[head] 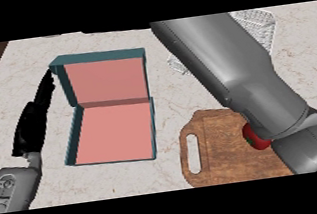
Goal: Pick the croissant from the cutting board and place it in the tiered basket
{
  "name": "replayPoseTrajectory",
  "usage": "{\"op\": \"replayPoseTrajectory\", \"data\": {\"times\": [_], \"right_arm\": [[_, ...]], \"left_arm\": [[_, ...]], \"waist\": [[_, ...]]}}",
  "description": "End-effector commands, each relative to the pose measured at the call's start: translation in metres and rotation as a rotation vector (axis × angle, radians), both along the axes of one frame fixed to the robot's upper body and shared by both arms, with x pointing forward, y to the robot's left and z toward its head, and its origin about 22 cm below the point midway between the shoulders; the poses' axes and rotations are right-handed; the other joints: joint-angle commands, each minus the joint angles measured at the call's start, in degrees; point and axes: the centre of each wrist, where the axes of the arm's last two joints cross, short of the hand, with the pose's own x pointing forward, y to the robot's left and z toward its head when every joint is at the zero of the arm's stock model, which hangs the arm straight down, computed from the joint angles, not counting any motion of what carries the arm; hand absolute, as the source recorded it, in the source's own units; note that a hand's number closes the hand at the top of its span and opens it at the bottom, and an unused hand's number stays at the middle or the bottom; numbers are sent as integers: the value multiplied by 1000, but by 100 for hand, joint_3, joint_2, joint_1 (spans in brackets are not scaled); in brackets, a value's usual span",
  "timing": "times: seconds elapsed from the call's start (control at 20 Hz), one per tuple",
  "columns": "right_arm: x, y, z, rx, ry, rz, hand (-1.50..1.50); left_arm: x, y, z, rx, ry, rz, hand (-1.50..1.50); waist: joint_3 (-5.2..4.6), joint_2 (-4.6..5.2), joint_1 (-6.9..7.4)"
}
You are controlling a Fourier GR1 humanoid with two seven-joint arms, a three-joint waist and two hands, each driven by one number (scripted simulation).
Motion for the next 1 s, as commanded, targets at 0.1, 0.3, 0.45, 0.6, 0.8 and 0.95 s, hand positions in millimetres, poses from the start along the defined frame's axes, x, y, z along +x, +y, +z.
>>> {"op": "replayPoseTrajectory", "data": {"times": [0.1,0.3,0.45,0.6,0.8,0.95], "right_arm": [[20,-12,-21,-124,109,-239,150],[28,-31,-7,-133,118,-247,150],[38,-53,-8,-114,145,-223,150],[38,-60,-44,-101,176,-166,150],[37,-68,-42,9,208,-111,150],[38,-79,-59,64,196,-92,150]], "left_arm": [[-4,7,-11,22,11,44,0],[-7,18,-11,8,5,57,0],[-22,19,-22,-12,10,46,0],[-20,25,-12,-6,-3,58,0],[-9,21,5,-2,13,57,0],[-17,21,-3,8,13,60,0]], "waist": [[3,-12,-157],[10,-54,-247],[10,-36,-189],[15,-65,-262],[19,-85,-318],[18,-76,-303]]}}
